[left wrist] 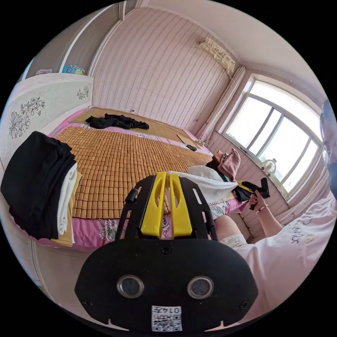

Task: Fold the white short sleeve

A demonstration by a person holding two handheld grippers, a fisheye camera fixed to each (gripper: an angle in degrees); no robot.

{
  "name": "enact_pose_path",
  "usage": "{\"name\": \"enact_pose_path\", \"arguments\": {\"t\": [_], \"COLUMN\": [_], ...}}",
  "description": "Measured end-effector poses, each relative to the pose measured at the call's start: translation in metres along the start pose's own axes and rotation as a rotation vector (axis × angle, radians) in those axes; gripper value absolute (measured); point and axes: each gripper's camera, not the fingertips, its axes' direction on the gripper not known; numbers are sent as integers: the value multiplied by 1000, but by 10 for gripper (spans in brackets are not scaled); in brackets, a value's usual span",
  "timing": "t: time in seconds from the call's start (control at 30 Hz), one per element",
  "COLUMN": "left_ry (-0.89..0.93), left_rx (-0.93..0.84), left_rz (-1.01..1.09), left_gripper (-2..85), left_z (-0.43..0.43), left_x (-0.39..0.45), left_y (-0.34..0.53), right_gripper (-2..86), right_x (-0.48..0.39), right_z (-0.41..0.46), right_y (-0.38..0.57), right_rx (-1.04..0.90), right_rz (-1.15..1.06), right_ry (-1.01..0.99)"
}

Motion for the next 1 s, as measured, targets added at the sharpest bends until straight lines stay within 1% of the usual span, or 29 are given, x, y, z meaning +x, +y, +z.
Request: {"name": "enact_pose_path", "arguments": {"t": [0.2,0.3,0.4,0.47,0.5,0.53,0.57,0.63,0.7,0.77,0.8,0.83,0.9,0.93,0.97,1.0], "left_ry": [77,205,265,327,331,321,320,300,228,178,161,106,69,32,-16,-17], "left_rx": [45,104,203,308,338,389,436,476,486,426,405,354,280,209,161,162], "left_rz": [-21,-28,-8,84,121,179,213,224,215,162,147,117,85,51,-27,-42], "left_gripper": [-10,-10,-10,-10,-10,-10,-10,-10,-10,-10,-10,-10,-10,-10,-10,-10], "left_z": [-34,-59,-98,-136,-146,-163,-178,-189,-189,-165,-156,-133,-90,-56,-28,-18], "left_x": [-9,-17,-20,-5,1,12,19,21,18,10,7,1,-13,-25,-36,-39], "left_y": [-3,-7,-14,-22,-23,-27,-30,-38,-48,-70,-76,-89,-115,-137,-161,-173], "right_gripper": [1,1,2,2,2,1,1,1,1,1,1,1,0,0,0,0], "right_x": [-34,-53,-83,-111,-133,-154,-163,-182,-187,-193,-196,-196,-186,-174,-168,-160], "right_z": [-47,-70,-106,-131,-150,-166,-172,-187,-182,-163,-142,-117,-76,-48,-35,-17], "right_y": [7,7,4,2,4,6,6,1,-11,-28,-44,-65,-102,-132,-147,-177], "right_rx": [78,117,194,251,319,370,389,453,446,397,328,241,122,48,13,-29], "right_rz": [-45,-83,-184,-282,-372,-453,-479,-532,-536,-520,-497,-481,-426,-354,-313,-221], "right_ry": [-113,-187,-334,-398,-413,-387,-369,-349,-322,-208,-85,38,167,212,215,191]}}
